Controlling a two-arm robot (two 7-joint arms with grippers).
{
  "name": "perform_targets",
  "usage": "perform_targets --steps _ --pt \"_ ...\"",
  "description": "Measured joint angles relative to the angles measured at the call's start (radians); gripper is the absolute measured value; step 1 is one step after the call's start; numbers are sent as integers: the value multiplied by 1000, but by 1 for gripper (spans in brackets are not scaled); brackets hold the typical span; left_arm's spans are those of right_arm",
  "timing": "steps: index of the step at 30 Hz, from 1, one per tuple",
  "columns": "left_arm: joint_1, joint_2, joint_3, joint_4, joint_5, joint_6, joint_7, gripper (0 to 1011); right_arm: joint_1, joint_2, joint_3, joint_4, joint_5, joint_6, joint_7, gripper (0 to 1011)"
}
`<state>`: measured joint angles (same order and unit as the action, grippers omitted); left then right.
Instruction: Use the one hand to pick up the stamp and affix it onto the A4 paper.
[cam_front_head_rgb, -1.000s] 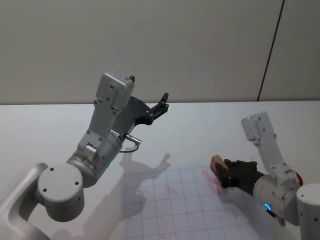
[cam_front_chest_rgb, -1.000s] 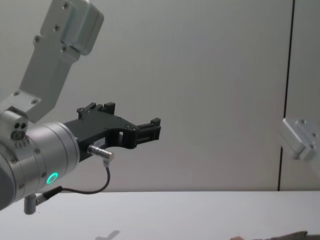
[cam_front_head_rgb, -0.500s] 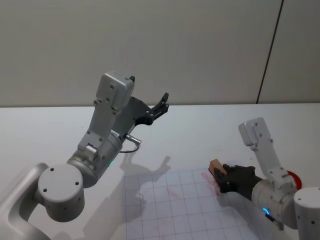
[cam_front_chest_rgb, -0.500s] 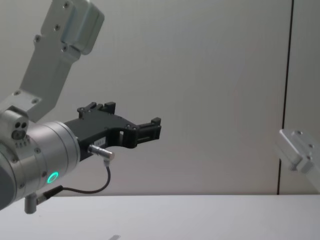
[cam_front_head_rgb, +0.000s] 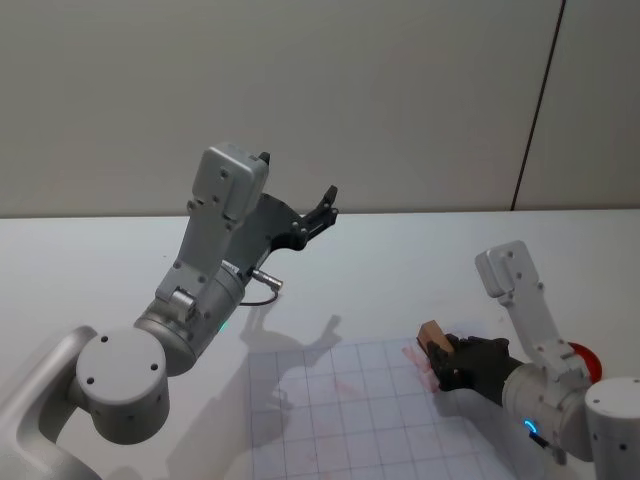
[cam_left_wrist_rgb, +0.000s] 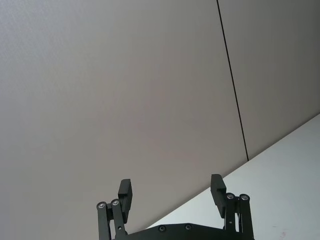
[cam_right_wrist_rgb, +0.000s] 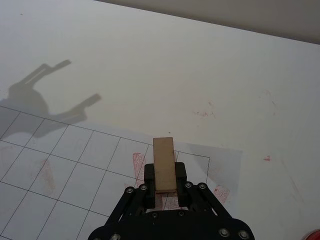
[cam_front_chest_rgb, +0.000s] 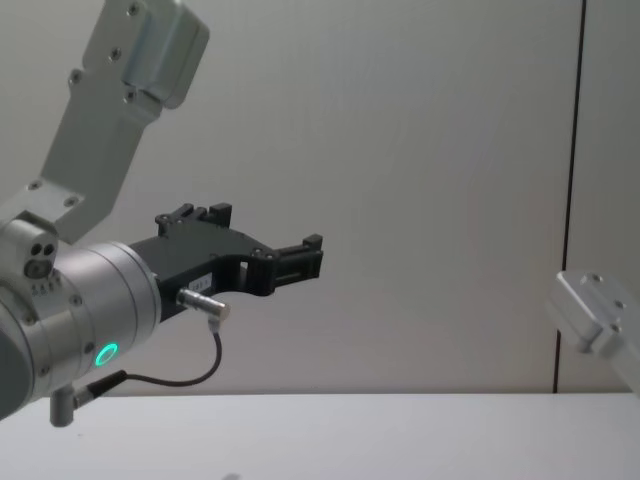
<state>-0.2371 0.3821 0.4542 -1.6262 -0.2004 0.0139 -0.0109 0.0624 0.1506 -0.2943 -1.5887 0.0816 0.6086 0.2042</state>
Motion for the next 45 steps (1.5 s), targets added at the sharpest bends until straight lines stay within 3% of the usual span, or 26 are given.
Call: perform_targets --steps 11,25,34,45 --pt "0 0 0 0 0 0 0 1001 -1 -2 2 -39 -2 -2 -6 214" --pt "0 0 0 0 0 0 0 1001 18 -6 16 -185 3 -31 -27 213" --pt "0 0 0 0 0 0 0 1001 3 0 44 -271 29 -3 -88 214" --pt "0 0 0 0 0 0 0 1001 -68 34 105 -332 82 53 -199 213"
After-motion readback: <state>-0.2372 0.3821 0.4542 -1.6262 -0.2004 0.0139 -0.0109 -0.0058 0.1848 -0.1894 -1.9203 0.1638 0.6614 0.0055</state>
